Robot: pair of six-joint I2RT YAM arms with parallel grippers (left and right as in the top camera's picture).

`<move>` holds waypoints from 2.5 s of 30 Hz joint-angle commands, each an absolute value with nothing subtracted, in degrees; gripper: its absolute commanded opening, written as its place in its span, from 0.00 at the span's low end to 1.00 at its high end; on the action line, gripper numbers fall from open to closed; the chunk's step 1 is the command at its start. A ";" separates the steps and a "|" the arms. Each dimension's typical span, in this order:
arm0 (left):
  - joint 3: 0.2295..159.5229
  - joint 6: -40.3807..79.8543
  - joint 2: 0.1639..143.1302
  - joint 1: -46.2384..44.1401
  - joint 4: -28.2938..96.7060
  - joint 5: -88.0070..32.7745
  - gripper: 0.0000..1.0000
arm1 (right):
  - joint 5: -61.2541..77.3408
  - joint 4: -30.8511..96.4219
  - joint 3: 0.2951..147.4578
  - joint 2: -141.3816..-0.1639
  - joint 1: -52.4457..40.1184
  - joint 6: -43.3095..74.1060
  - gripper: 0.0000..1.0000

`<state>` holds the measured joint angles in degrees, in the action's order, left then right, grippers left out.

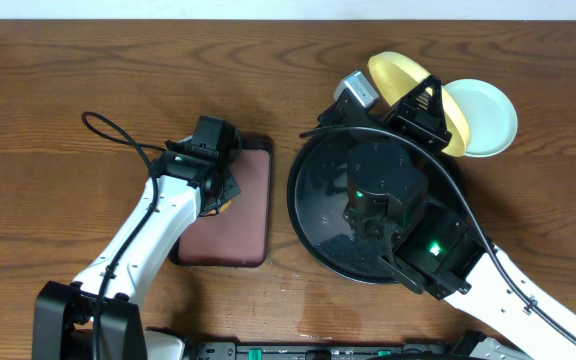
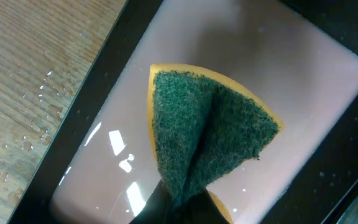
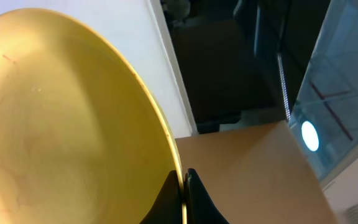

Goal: Clean dirty plates on tray and stack at the side
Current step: 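Lift the yellow plate with the right gripper and carry it toward the stack, then lower the yellow plate onto the green plate stack with right gripper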

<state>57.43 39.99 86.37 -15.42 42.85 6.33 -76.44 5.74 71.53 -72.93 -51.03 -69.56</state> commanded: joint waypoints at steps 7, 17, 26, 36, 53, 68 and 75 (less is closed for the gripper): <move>57.17 39.24 86.61 -15.14 42.78 6.50 0.07 | -69.41 21.17 71.66 -73.06 -48.99 -40.01 0.01; 57.17 39.22 86.61 -15.14 42.78 6.39 0.07 | -66.96 31.64 68.53 -81.14 -38.13 -22.22 0.01; 57.17 39.22 86.61 -15.14 42.78 6.39 0.07 | -42.50 23.88 68.53 -80.49 -35.16 -22.61 0.01; 57.14 39.18 86.61 -15.11 42.81 6.42 0.07 | -7.53 29.10 68.55 -81.25 -10.98 14.13 0.01; 57.14 39.18 86.61 -15.11 41.71 6.44 0.08 | -0.82 23.33 68.53 -97.76 20.21 29.21 0.02; 56.86 38.98 86.85 -15.11 40.95 6.42 0.07 | 20.29 19.77 68.55 -99.26 20.14 25.69 0.85; 55.51 38.98 88.58 -15.11 39.31 6.44 0.08 | 22.76 27.55 68.55 -85.78 17.47 24.36 0.91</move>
<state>56.60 39.99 87.13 -15.42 39.55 6.28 19.44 25.71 68.40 -92.25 19.51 26.35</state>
